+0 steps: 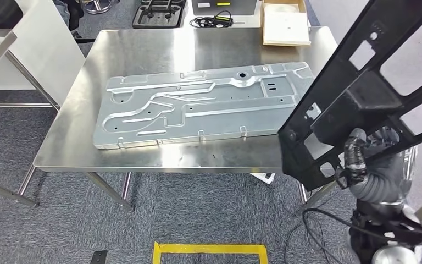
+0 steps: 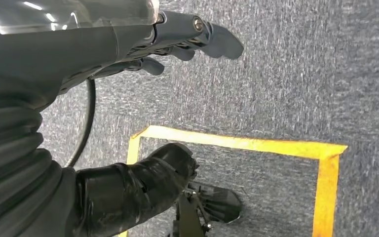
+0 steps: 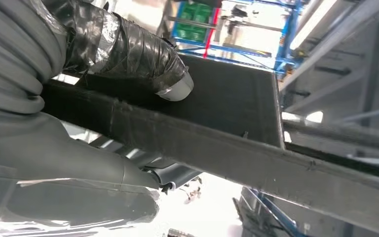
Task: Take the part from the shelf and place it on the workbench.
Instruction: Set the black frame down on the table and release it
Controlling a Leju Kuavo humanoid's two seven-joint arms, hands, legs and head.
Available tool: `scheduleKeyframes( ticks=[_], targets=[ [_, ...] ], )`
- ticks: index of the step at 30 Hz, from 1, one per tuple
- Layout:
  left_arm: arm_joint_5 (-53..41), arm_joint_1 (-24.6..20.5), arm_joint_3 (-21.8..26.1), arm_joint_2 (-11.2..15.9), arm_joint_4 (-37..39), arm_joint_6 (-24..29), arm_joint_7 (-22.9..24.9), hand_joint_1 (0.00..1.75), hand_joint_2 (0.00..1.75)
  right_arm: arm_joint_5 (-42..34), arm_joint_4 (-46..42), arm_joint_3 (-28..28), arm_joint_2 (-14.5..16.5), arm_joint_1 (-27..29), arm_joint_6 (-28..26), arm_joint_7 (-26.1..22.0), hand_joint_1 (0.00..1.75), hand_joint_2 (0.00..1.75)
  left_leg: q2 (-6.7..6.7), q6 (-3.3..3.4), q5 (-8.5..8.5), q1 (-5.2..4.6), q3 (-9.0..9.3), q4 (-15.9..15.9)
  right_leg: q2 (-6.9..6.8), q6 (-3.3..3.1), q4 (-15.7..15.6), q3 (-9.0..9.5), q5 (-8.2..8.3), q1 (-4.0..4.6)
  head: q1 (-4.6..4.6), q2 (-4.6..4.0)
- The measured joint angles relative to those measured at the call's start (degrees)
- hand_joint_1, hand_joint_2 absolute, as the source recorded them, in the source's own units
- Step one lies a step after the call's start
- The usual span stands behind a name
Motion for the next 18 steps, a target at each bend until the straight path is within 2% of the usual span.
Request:
scheduleKeyframes(
  ticks=[9, 14, 18],
  targets=[
    [-0.3, -0.1, 0.0, 0.1, 0.1, -1.0, -0.3, 0.00, 1.75, 4.1, 2.3, -11.1, -8.0, 0.9, 4.5, 7.2, 1.75, 1.75, 0.01, 0.01, 0.01, 0.03, 0.69, -0.7, 0.05, -0.24, 0.0, 0.40, -0.14, 0.08, 0.02, 0.00],
    [-0.7, 0.0, -0.2, 0.2, 0.2, -1.6, 0.1, 0.00, 1.75, 11.5, 5.2, -17.5, -13.3, 2.2, 8.4, 13.1, 1.75, 1.75, -0.01, -0.27, 0.10, 0.04, 0.67, -0.7, -0.03, -0.25, 0.0, 0.43, -0.13, 0.09, 0.03, 0.00],
    [-0.7, 0.0, -0.3, 0.3, 0.2, -1.6, 0.5, 0.00, 1.75, 16.5, 7.7, -22.4, -16.7, 4.3, 11.6, 15.4, 1.75, 1.75, -0.01, -0.37, 0.08, 0.02, 0.63, -0.7, -0.04, -0.24, 0.0, 0.44, -0.13, 0.02, 0.05, 0.00]
  ],
)
